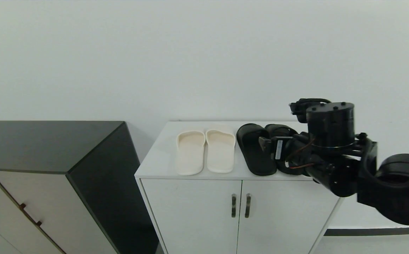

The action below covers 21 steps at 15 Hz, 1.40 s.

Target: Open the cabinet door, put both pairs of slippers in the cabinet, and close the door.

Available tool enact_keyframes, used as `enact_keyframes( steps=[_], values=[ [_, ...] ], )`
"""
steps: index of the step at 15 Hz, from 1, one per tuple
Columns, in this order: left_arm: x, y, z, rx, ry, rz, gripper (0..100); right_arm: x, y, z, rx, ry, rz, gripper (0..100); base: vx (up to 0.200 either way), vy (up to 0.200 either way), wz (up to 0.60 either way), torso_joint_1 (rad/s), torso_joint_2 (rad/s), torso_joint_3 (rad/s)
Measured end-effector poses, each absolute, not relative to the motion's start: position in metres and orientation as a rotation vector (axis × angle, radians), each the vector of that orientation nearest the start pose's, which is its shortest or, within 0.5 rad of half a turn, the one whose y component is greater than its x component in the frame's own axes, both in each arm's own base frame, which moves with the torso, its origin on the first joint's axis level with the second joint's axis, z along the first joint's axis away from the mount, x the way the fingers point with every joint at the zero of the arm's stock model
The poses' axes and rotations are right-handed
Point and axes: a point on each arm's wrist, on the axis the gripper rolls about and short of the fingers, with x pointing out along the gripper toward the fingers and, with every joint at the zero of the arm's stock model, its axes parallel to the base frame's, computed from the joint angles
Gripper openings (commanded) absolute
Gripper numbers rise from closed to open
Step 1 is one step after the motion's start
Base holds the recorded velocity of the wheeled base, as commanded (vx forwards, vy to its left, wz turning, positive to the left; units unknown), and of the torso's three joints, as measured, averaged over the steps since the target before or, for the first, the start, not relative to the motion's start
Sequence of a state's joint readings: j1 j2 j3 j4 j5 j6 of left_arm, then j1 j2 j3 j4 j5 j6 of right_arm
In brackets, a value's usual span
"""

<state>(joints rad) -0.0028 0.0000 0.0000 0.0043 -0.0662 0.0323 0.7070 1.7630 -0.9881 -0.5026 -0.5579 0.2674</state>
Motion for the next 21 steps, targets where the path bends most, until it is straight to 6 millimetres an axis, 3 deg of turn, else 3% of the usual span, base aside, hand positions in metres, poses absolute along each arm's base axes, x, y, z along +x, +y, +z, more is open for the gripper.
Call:
enact_keyframes(
  steps=[5,9,13,14,21],
  values=[
    [-0.023,-0.001,0.075,0.032,0.004,-0.069,0,0.309,0.228,0.163,0.054,0.255,0.036,100,0.0,0.0,0.0,0.0,0.0,0.0],
    [-0.023,-0.001,0.075,0.032,0.003,-0.069,0,0.348,0.225,0.148,0.043,0.257,-0.029,100,0.0,0.0,0.0,0.0,0.0,0.0],
    [-0.023,-0.001,0.075,0.031,0.003,-0.069,0,0.376,0.225,0.146,0.011,0.228,-0.055,100,0.0,0.0,0.0,0.0,0.0,0.0],
    [-0.023,-0.001,0.075,0.029,0.004,-0.069,0,0.381,0.224,0.146,0.005,0.22,-0.061,0,0.0,0.0,0.0,0.0,0.0,0.0],
    [-0.023,-0.001,0.075,0.029,0.003,-0.069,0,0.394,0.223,0.142,-0.002,0.223,-0.075,0,0.0,0.0,0.0,0.0,0.0,0.0]
  ],
)
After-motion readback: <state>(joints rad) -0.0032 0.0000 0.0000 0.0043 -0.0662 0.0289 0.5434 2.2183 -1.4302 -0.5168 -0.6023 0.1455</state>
